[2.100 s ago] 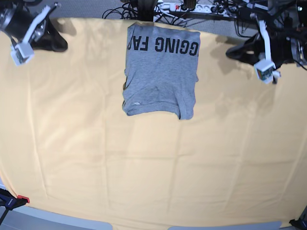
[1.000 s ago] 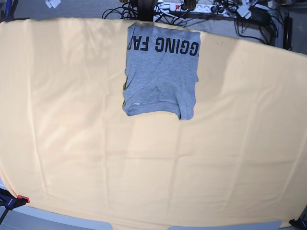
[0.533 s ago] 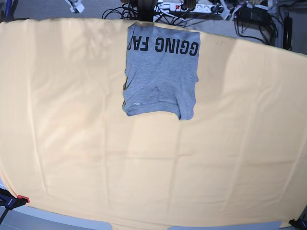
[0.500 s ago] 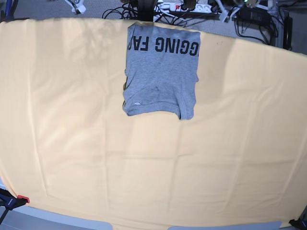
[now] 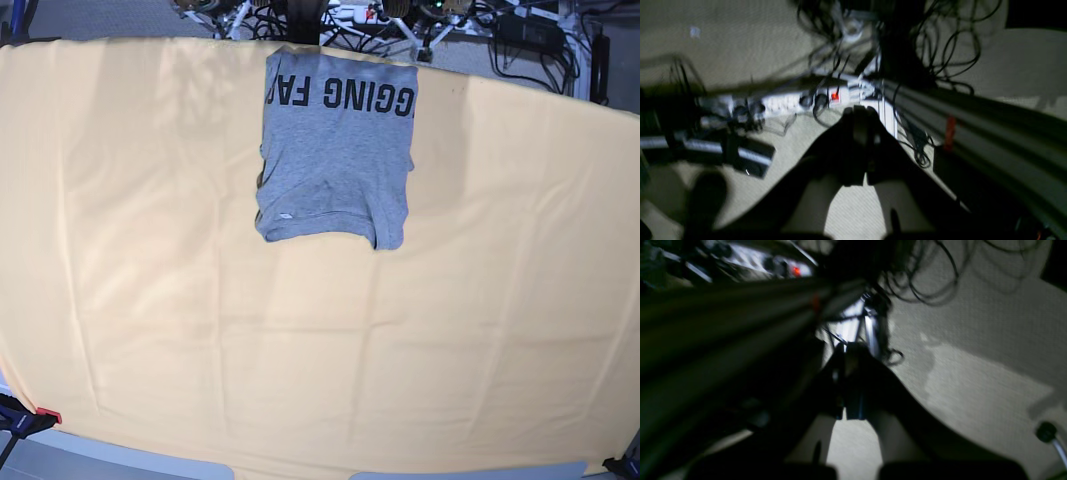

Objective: Layout the t-shirt on the table in an organized manner, then fold the t-shirt properly

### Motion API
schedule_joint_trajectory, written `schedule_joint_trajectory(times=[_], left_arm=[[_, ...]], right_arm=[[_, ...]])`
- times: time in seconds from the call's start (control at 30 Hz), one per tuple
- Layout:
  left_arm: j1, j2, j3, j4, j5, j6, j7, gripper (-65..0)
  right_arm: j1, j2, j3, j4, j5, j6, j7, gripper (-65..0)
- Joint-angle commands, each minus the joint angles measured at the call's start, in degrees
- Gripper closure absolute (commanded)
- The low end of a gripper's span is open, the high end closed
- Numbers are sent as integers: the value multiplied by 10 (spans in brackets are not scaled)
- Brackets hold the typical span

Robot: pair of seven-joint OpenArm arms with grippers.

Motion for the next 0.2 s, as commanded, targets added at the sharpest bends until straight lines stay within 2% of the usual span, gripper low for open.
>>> schedule_joint_trajectory(times=[0.0, 0.07, 0.17], left_arm=[[7, 8, 13, 3, -2, 8, -14, 0], [6, 8, 27, 3, -1, 25, -17, 0], [7, 8, 28, 3, -2, 26, -17, 0]], right_arm=[[1, 6, 1, 3, 2, 1, 5, 0], [2, 6, 1, 3, 2, 0, 4, 0], [2, 7, 1, 3, 2, -8, 5, 0]])
